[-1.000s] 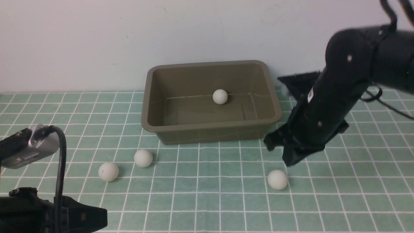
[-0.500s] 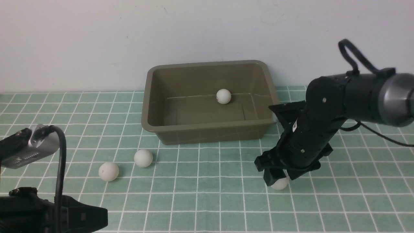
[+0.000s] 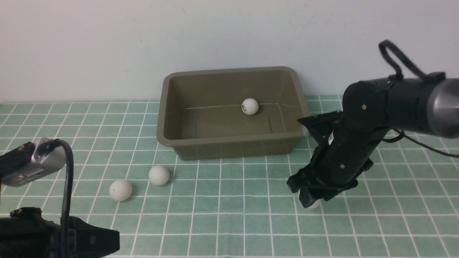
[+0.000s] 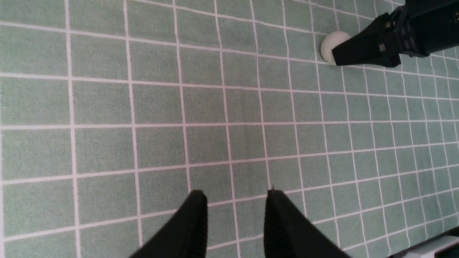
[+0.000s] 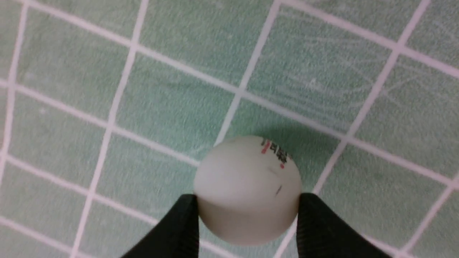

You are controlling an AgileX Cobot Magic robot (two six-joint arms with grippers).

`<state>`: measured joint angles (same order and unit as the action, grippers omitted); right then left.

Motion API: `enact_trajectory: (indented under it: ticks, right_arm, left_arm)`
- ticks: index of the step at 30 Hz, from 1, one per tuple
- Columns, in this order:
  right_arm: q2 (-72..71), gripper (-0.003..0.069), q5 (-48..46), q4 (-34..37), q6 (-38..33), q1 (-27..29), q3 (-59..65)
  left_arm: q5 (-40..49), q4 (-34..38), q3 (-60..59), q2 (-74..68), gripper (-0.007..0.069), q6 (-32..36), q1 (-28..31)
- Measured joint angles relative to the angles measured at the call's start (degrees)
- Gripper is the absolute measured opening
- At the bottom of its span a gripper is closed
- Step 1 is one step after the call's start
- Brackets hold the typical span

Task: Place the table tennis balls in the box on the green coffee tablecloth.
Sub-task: 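Reach for and grasp a ping pong ball on the table, then release the ping pong ball into the bin and lift the gripper away, then reach for and grasp a ping pong ball on the table beside the basket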

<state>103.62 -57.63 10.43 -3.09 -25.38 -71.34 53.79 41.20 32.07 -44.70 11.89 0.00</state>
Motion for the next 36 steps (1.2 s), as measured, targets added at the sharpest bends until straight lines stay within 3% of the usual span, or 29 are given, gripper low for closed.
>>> enact_trajectory:
  ticks: [7,16,19,23,24,31,36]
  right_arm:
    - [-7.3,0.0318,-7.3,0.0,0.1,0.0,-14.5]
    - [16.1,0.0318,-3.2,-2.1,3.1,0.0,-41.4]
    - [23.5,0.0322,-6.3,-4.5,6.1,0.0,-48.4]
    - [25.2,0.0384,-13.2,-5.0,6.4,0.0,-56.9]
    - [25.0,0.0369,-13.7,-5.3,6.1,0.0,-58.9]
    - [17.9,0.0025,-14.4,-6.0,5.0,0.0,-62.3]
    - [5.1,-0.0015,-14.3,-5.0,5.0,0.0,-49.9]
  left_arm:
    - [0.0,0.0,0.0,0.0,0.0209,-0.7,0.0]
    - [-0.4,0.0,0.0,0.0,0.0209,-1.5,0.0]
    - [-0.4,0.0,0.0,0.0,0.0225,-2.1,0.0]
    - [-0.5,-1.3,1.8,-0.7,0.0280,-2.8,0.0]
    - [-0.2,-1.9,3.0,-1.3,0.0287,-3.0,0.0]
    - [3.0,-9.3,18.4,-13.0,0.0346,-5.9,0.0]
    - [0.2,-13.6,20.6,-24.7,0.0365,-7.7,0.0]
